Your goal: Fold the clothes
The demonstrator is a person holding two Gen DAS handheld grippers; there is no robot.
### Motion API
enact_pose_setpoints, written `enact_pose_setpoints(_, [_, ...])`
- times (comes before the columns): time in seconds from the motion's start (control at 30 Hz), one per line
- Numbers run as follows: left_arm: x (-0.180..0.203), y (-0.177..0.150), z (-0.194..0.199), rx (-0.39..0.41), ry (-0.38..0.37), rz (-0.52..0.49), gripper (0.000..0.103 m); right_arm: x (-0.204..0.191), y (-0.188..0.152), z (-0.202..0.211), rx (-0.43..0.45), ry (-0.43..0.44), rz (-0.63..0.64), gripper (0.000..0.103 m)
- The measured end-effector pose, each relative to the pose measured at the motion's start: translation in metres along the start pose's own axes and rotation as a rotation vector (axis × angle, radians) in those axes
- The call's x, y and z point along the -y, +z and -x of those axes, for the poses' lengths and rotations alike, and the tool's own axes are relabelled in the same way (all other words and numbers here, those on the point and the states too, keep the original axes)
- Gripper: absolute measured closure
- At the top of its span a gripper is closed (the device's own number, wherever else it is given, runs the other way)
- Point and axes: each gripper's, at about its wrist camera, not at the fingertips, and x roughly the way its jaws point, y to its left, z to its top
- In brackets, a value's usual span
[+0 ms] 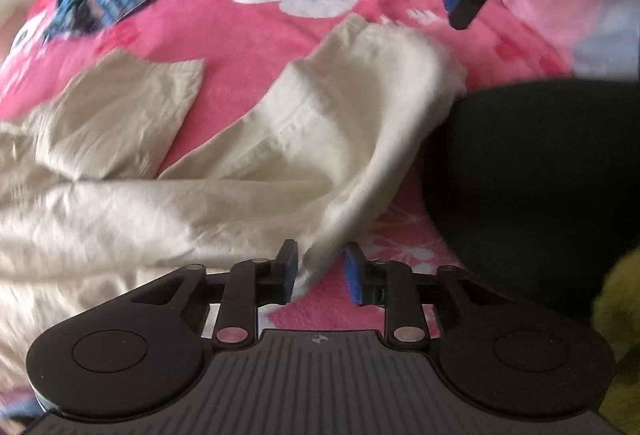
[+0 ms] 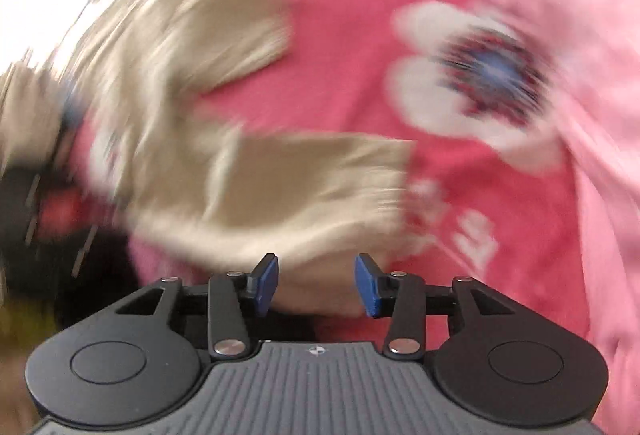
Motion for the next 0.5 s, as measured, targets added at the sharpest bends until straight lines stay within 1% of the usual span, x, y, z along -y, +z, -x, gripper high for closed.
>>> enact_pose_setpoints(0.1, [-0.013,0.004,0.012,0.024,-0.010,0.138,0.073,0.040,0.007,-0.016,0.064,0.018,-0.236,0.057])
enact_pose_setpoints(0.17, [-0.024,0.009,0.015,0.038,-0.003,0.220,0.073,0.057,0.008,-0.029,0.103,0.038,-0.340,0.057])
enact_pose_setpoints(0.23, [-0.033,0.016,0.011,0.050,0.029,0.279,0.072,0.066,0.008,-0.042,0.134,0.039,-0.396,0.057])
enact_pose_setpoints(0.3, [-0.037,0.021,0.000,0.052,0.055,0.301,0.071,0.072,0.012,-0.055,0.150,0.052,-0.432,0.057])
enact_pose_setpoints(0.37, [-0.037,0.026,-0.017,0.034,0.080,0.294,0.071,0.073,0.011,-0.067,0.151,0.074,-0.472,0.058])
enact_pose_setpoints(0.4, [-0.037,0.027,-0.024,0.024,0.093,0.282,0.071,0.070,0.010,-0.071,0.158,0.072,-0.472,0.059])
enact_pose_setpoints(0.47, [-0.035,0.030,-0.035,0.025,0.111,0.258,0.071,0.063,0.007,-0.073,0.176,0.030,-0.439,0.072])
enact_pose_setpoints(0.5, [-0.034,0.031,-0.039,0.031,0.114,0.255,0.071,0.061,0.004,-0.072,0.188,0.012,-0.437,0.083])
